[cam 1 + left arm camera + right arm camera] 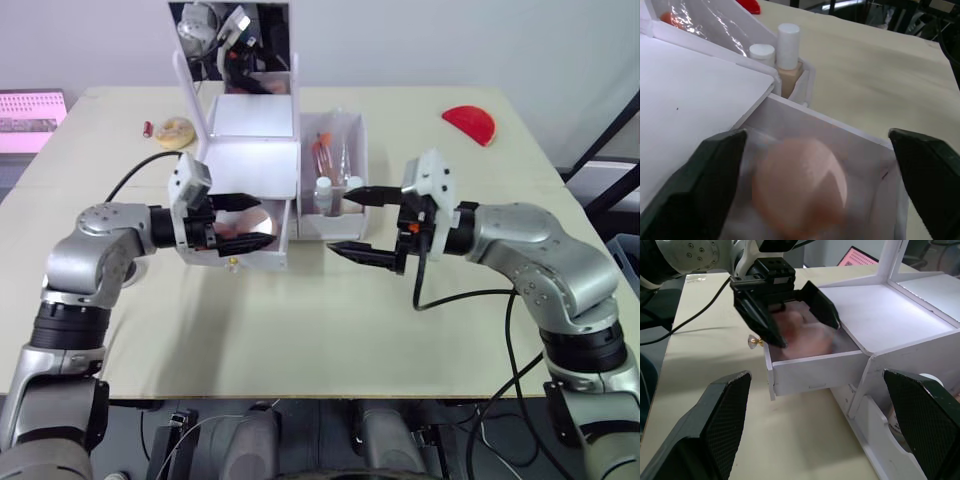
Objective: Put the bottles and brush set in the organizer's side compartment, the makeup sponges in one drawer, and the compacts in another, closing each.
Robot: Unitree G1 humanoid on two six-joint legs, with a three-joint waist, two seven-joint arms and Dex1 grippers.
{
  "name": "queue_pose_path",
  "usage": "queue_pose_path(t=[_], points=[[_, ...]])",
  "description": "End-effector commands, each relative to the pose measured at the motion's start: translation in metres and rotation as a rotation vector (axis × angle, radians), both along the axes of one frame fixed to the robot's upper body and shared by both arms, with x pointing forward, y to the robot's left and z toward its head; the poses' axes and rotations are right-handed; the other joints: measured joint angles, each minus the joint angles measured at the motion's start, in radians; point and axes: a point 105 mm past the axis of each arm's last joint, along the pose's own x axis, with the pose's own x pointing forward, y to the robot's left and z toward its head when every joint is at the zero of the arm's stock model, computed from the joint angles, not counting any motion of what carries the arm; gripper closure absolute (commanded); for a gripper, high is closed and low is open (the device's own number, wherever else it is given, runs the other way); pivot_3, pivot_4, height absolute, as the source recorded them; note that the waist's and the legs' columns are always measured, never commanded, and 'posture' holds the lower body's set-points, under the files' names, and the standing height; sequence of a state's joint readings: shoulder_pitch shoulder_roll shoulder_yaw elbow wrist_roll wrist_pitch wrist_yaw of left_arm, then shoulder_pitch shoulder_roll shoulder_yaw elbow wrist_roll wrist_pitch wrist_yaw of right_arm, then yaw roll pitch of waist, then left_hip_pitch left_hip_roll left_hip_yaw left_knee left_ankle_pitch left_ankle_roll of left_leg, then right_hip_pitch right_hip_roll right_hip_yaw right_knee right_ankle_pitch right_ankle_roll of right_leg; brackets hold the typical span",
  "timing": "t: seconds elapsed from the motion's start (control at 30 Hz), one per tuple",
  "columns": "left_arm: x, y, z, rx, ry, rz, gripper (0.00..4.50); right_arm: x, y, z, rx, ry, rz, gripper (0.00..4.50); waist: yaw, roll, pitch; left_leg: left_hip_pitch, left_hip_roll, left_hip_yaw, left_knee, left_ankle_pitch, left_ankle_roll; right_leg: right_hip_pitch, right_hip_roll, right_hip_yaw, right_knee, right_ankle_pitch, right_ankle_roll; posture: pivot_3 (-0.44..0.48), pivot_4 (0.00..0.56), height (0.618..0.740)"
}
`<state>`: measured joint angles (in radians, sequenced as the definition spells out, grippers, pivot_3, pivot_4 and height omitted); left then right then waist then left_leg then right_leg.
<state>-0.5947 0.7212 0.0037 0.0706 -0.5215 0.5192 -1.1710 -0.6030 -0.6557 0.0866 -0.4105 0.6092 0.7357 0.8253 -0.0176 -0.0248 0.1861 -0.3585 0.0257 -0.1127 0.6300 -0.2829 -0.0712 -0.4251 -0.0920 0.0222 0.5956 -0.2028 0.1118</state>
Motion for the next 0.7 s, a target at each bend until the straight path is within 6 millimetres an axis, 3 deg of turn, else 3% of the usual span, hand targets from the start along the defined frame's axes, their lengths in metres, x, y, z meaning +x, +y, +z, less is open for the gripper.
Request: queue_pose_path(t=[0.03,0.23,0.43,0.53,0.7], points=[[0.001,-0.002,0.012,-0.016,-0.033,-0.006,0.02,-0.005,0.001,0.012,0.011,-0.064,0.006,0.0,0.0,0.0,0.0,0.0,0.0,0.0,0.0,0.0,0.0,0.0,0.0,0.0,0.0,0.0,0.0,0.0,0.15,0.739],[0.002,0.001,0.021,-0.04,-0.05,0.0,0.02,-0.004,0.001,0.012,0.012,-0.066,0.005,0.0,0.0,0.0,0.0,0.0,0.0,0.0,0.0,0.0,0.0,0.0,0.0,0.0,0.0,0.0,0.0,0.0,0.15,0.739],[-0.008,0.019,0.053,-0.108,-0.077,0.022,0.02,-0.005,0.001,0.011,0.013,-0.064,0.005,0.0,-0.005,0.0,0.0,0.0,0.0,0.0,0.0,0.0,0.0,0.0,0.0,0.0,0.0,0.0,0.0,0.0,0.15,0.739],[-0.025,0.034,0.064,-0.111,-0.06,0.015,1.4,-0.006,0.0,0.011,0.015,-0.065,0.004,0.0,-0.008,0.0,0.0,0.0,0.0,0.0,-0.001,0.0,0.0,0.0,0.0,0.0,0.0,0.0,0.0,0.0,0.15,0.739],[-0.049,0.053,0.054,-0.012,0.003,0.017,3.99,-0.007,-0.005,0.015,0.023,-0.072,-0.005,0.0,-0.013,0.0,0.0,0.0,0.0,0.0,-0.002,0.0,0.0,0.0,0.0,0.0,0.0,-0.001,0.001,0.0,0.15,0.739]])
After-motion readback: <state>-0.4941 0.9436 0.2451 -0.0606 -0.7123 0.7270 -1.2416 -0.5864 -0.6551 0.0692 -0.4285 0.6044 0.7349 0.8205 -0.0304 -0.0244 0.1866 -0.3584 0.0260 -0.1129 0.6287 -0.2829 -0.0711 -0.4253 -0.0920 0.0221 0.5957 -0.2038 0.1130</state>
